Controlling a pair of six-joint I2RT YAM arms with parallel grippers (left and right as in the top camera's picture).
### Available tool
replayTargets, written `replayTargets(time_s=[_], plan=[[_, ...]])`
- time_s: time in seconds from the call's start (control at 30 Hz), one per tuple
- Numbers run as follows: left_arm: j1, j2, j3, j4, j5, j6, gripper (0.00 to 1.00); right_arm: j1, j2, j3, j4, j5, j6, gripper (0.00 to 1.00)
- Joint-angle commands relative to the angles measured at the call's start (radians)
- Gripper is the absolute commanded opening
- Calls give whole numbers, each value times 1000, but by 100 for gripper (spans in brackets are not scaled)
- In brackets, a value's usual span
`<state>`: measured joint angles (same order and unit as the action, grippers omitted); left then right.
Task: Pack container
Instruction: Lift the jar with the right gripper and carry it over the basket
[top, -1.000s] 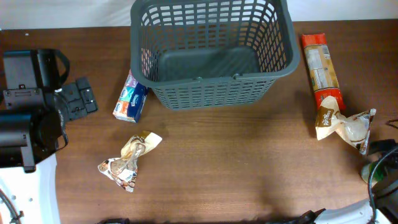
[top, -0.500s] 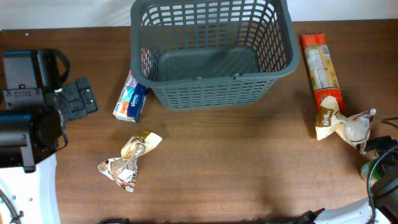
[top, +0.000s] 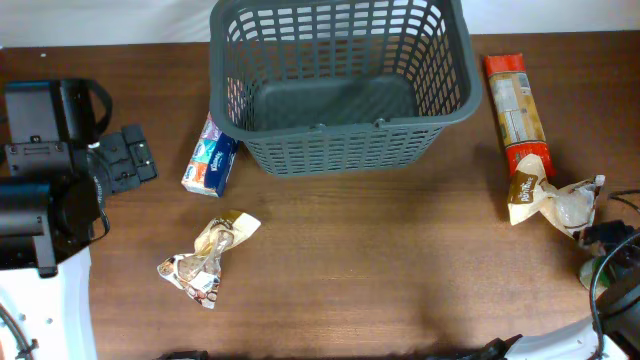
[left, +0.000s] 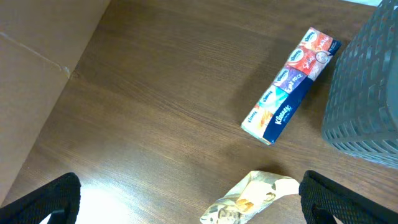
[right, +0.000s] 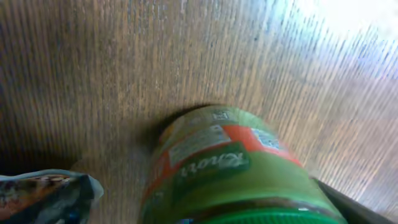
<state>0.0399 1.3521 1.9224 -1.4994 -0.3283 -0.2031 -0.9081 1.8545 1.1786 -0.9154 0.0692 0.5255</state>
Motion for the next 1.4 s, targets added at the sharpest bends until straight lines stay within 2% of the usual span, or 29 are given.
replayTargets(time_s=[0.0, 0.1, 0.13, 0.17, 0.23, 0.4, 0.47, 0.57, 0.7, 0.8, 0.93, 1.03, 1.13, 1.27, 1.37], plan=[[4, 3, 3, 2, 4, -10, 99, 6, 10, -7, 1, 18, -6, 83], [4, 3, 3, 2, 4, -10, 99, 6, 11, -7, 0, 21, -6, 81], [4, 3, 3, 2, 4, -10, 99, 6, 11, -7, 0, 21, -6, 75], [4, 3, 3, 2, 4, -10, 99, 6, 11, -7, 0, 21, -6, 61], [4, 3, 3, 2, 4, -10, 99, 6, 11, -7, -1, 21, -6, 42], [4, 3, 3, 2, 4, -10, 99, 6, 11, -7, -11, 19, -5, 19], [4, 3, 3, 2, 4, -10, 99, 6, 11, -4, -14, 9, -5, 4], [4, 3, 3, 2, 4, -10, 99, 6, 3, 39, -55, -22, -6, 4], [4, 3, 3, 3, 4, -10, 99, 18, -36, 211, -166, -25, -22, 4], [4, 3, 3, 3, 4, -10, 99, 44, -76, 419, -268, -59, -44, 4], [4, 3, 3, 3, 4, -10, 99, 149, -116, 786, -352, -235, -186, 4], [4, 3, 3, 10, 4, -10, 99, 337, -119, 1084, -372, -280, -277, 4], [4, 3, 3, 14, 4, -10, 99, 564, -119, 1267, -343, -278, -345, 4], [4, 3, 3, 14, 4, -10, 99, 900, -114, 1326, -252, -247, -437, 4], [4, 4, 3, 9, 4, -10, 99, 1066, -80, 1325, -241, -225, -515, 4]])
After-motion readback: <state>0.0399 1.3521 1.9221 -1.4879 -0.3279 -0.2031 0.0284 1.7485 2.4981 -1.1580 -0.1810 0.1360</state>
